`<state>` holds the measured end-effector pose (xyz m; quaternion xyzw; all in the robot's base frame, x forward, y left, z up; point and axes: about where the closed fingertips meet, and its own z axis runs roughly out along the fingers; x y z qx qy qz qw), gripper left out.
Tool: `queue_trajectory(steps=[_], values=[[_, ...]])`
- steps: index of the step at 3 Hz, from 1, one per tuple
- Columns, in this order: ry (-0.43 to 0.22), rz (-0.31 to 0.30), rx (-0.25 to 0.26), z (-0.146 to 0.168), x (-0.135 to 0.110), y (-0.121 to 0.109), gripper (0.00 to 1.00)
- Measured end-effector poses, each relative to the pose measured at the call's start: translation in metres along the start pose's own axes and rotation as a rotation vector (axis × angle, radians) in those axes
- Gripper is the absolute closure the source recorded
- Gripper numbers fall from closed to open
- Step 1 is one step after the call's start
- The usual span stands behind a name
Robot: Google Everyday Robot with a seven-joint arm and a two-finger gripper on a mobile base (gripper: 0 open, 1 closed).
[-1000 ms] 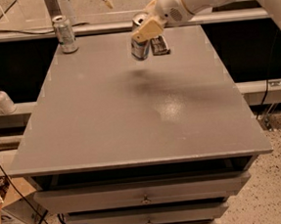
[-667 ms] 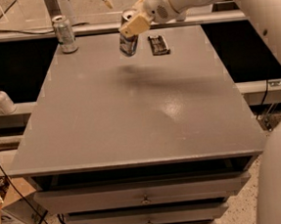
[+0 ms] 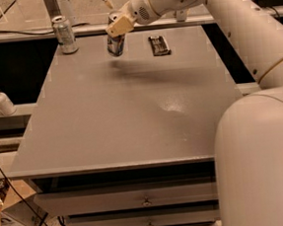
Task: Move redbull can near 7up can
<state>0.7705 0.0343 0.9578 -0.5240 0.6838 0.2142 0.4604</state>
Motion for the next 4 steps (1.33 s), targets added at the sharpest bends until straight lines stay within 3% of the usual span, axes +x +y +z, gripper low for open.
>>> queue_trajectory(steps=[4], values=[[-0.018,0.097,0.035,0.084,-0.015,-0.021,1.0]])
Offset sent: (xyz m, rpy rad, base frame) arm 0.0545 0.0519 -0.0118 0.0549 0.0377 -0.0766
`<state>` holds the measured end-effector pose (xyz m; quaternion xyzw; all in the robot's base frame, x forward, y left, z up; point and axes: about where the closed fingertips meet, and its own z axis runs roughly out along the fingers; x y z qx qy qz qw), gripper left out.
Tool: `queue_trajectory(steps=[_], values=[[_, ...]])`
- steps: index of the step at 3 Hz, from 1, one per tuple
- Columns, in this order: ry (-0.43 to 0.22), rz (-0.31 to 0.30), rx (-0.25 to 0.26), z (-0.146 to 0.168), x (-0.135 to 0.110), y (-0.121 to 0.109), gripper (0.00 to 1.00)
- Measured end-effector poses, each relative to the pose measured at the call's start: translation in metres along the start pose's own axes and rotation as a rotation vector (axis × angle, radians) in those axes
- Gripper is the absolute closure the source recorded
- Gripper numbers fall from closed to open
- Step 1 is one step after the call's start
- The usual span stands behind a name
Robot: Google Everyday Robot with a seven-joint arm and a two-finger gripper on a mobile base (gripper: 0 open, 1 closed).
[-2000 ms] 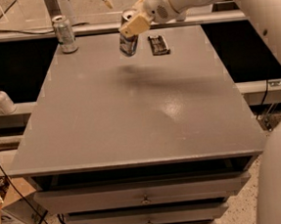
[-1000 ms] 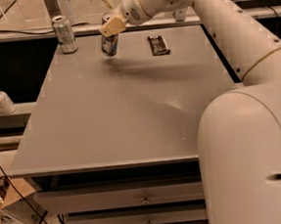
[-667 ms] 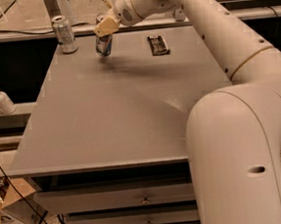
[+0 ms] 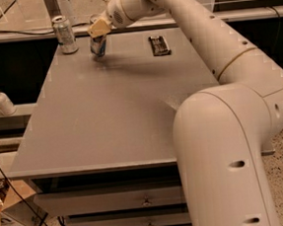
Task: Move redbull can near 7up can
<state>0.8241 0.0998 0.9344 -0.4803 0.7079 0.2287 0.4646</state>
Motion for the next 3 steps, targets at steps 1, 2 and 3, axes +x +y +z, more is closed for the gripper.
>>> queue_trajectory(steps=[1,2,3], values=[[-0.007,0.014,0.007,0.014,-0.003,0.0,1.0],[0.004,0.022,0.002,0.026,-0.003,0.003,0.82],[0.02,0.018,-0.007,0.037,-0.004,0.007,0.58]])
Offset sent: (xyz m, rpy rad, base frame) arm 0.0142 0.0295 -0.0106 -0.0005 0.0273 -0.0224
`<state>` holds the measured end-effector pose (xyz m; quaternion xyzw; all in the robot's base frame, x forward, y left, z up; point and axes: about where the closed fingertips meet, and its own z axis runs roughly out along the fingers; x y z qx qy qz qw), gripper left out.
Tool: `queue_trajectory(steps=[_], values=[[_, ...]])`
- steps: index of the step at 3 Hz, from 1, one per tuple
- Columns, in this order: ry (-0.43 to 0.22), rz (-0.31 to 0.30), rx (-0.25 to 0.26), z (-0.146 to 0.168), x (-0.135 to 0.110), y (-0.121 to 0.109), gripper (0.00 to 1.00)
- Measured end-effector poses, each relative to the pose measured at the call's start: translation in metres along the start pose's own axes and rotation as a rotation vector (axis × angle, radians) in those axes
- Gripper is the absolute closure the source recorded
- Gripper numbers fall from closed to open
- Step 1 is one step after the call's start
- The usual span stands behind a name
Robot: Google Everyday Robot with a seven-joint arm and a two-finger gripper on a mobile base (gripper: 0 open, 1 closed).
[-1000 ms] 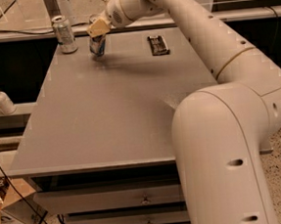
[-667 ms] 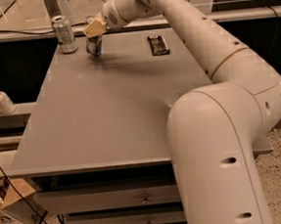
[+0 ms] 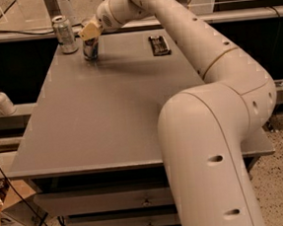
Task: Move redbull can near 7up can
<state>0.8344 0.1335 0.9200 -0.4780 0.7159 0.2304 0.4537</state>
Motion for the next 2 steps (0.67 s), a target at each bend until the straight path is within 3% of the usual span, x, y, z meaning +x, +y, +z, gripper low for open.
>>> queue_trajectory(steps=[2], values=[[0.003,-0.024,-0.012,0.008,-0.0099,0.0052,0.13]])
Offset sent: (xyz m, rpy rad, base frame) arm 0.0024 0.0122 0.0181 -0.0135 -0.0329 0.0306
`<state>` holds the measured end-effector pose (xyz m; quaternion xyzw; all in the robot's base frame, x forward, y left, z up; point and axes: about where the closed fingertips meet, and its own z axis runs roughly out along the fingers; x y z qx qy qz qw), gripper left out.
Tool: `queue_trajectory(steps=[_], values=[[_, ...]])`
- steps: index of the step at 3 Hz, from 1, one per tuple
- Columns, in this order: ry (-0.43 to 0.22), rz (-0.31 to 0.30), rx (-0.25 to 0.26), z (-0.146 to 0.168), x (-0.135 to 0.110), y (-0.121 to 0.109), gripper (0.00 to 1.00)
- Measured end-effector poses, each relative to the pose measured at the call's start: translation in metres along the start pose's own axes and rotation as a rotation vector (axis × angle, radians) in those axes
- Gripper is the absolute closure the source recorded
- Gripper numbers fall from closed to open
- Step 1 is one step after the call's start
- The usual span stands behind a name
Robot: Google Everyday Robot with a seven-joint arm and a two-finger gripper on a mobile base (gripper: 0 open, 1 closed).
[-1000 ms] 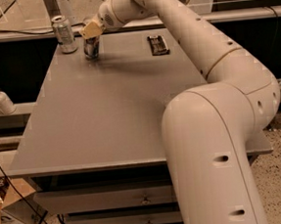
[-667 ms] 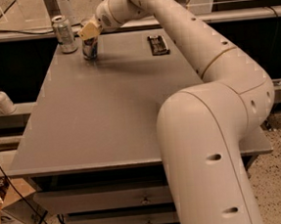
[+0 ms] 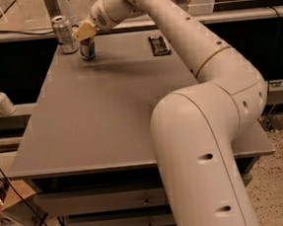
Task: Move redbull can near 7up can
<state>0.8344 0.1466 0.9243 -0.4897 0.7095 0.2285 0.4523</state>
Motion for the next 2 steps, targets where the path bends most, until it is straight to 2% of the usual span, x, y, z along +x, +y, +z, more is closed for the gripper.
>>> queue_trajectory(steps=[1,2], values=[[0.002,0.001,-0.005,0.0033,0.001,0.0015,0.0],[0.002,0.001,-0.005,0.0035,0.001,0.0016,0.0]])
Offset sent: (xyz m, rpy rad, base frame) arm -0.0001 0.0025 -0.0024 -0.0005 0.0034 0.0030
